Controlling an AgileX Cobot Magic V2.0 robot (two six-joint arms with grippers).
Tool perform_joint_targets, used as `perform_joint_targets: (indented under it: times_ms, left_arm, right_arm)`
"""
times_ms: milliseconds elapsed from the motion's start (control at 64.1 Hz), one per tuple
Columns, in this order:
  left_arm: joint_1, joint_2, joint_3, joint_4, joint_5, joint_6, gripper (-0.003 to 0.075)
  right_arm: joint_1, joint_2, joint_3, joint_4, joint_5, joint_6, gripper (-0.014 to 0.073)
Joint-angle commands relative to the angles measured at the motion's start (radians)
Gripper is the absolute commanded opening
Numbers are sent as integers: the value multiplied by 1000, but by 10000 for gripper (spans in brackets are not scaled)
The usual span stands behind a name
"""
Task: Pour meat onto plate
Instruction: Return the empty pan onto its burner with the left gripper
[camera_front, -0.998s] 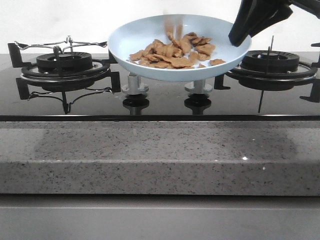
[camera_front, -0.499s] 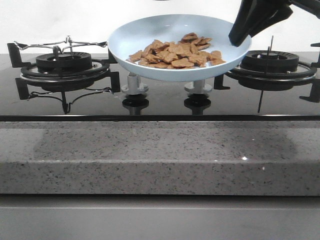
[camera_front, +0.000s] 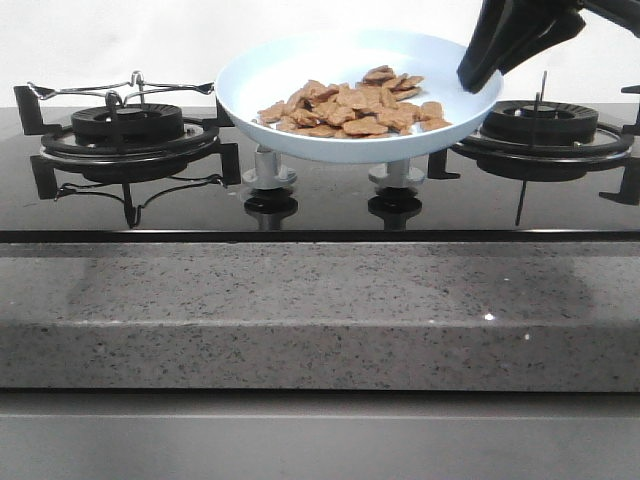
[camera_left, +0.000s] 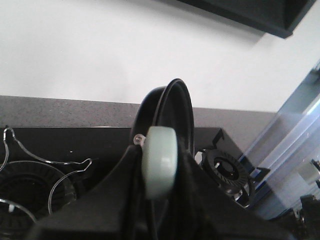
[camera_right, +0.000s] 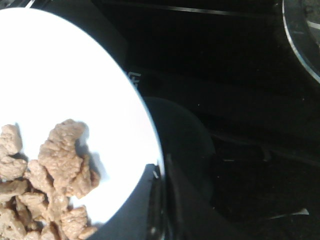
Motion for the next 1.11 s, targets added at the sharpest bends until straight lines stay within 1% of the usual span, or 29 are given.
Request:
perform_joint_targets:
  times_ms: [0,125,187,281,405,593,764,967,1092]
  left_arm:
    - [112,-10,16,-266,39,54,-20]
    - [250,63,28,-411,151,50,-20]
    - [295,116,28,-479,197,39,-20]
    - [330,203,28,-560,240,8,-20]
    - [334,302,28,-600,248,-12,-20]
    - [334,411,28,-616,335,-40,-20]
    - [334,452,35,-605,329,-62,-20]
    - [334,481,37,-605,281,-67,-20]
    - [334,505,37,-588,283,-88,-20]
  right_arm:
    - [4,-37,-25,32,-39,-8,-53]
    - [4,-37,-25,32,-38,-8,-53]
    - [4,-37,-25,32,-38,-8,-53]
    - [4,-37,-25,32,-38,-8,-53]
    - [4,-37,-25,32,-38,-8,-53]
    - [4,-37,-25,32,-38,-8,-53]
    - [4,-37,-25,32,-38,-8,-53]
    - [4,-37,-25,32,-38,-8,-53]
    - [4,-37,-25,32,-37,-8,-53]
